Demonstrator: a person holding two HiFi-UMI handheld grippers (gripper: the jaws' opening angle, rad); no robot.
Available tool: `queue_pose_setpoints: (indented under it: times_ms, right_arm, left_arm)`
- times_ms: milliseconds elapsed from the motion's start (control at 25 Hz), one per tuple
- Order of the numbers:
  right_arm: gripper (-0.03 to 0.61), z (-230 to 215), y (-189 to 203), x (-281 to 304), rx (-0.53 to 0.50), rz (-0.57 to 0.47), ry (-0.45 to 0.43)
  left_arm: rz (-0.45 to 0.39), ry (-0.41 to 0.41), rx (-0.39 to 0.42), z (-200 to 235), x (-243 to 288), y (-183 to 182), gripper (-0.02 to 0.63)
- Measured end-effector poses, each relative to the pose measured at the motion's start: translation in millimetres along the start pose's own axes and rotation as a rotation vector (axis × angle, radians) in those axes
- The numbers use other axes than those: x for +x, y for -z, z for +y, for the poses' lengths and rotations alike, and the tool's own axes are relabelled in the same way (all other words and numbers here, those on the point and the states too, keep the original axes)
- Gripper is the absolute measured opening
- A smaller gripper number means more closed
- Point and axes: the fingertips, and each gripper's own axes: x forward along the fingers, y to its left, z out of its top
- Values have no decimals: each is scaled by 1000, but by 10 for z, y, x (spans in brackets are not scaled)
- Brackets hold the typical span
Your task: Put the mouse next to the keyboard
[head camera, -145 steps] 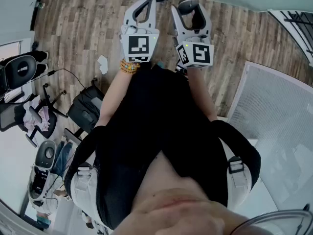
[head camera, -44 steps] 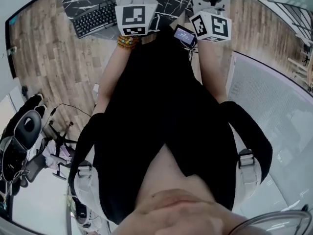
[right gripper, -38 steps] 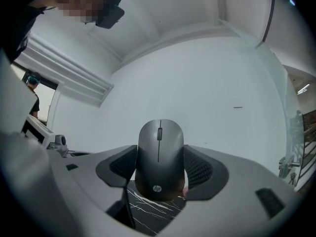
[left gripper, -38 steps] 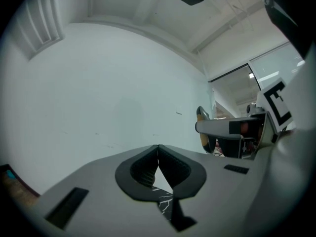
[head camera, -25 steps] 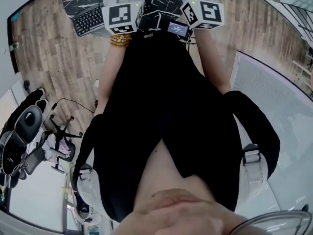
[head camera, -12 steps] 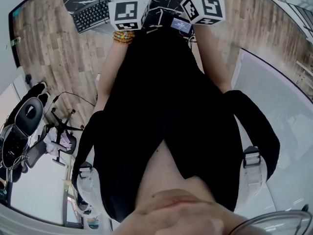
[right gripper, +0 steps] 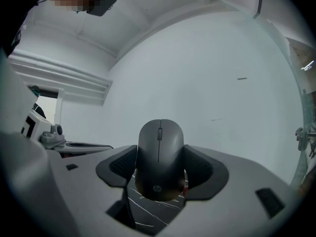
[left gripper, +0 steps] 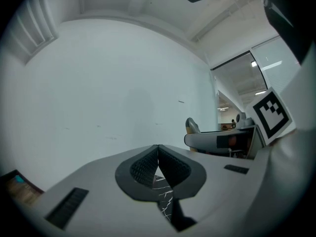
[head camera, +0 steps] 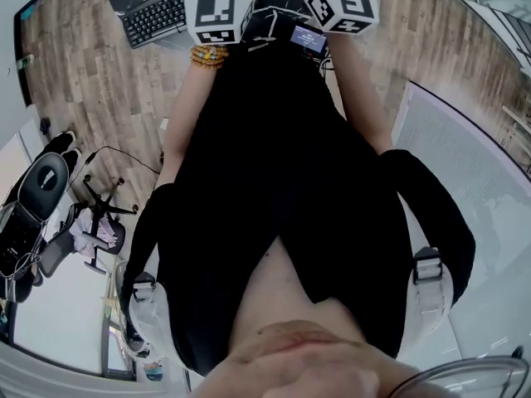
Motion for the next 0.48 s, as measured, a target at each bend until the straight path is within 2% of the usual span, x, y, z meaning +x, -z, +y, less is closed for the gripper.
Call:
queue_pose_setpoints:
  times_ms: [480]
  right_arm:
    - [287,-115,389,6,37,85,22]
  left_arm:
    - [25,-1,-15,28,-2,92,14]
